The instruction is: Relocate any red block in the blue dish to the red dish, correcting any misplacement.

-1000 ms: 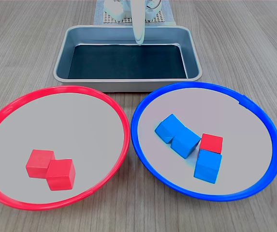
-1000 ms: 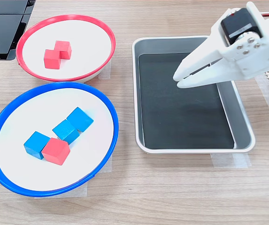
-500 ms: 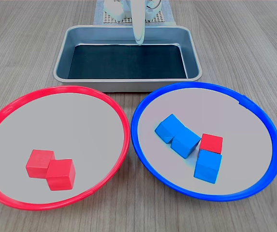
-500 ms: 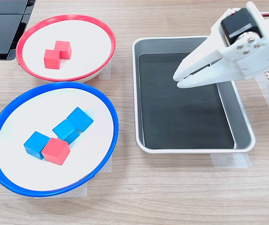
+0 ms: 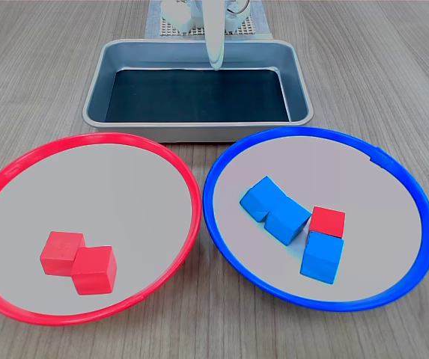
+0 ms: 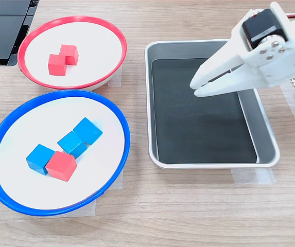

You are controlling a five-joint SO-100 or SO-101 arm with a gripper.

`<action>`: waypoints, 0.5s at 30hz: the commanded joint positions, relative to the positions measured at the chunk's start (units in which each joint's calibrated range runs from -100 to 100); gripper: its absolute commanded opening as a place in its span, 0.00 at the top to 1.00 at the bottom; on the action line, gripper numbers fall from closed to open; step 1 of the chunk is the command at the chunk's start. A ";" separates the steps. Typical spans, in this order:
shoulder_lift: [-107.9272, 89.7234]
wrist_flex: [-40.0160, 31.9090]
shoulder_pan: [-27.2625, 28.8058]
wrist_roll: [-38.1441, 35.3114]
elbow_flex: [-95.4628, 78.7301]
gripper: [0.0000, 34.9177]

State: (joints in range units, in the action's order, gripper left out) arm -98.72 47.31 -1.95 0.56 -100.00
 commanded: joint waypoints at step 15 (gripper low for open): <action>13.65 -0.38 0.96 -11.62 16.20 0.99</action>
State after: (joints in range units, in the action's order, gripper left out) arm -91.56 47.31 -1.68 -7.01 -92.56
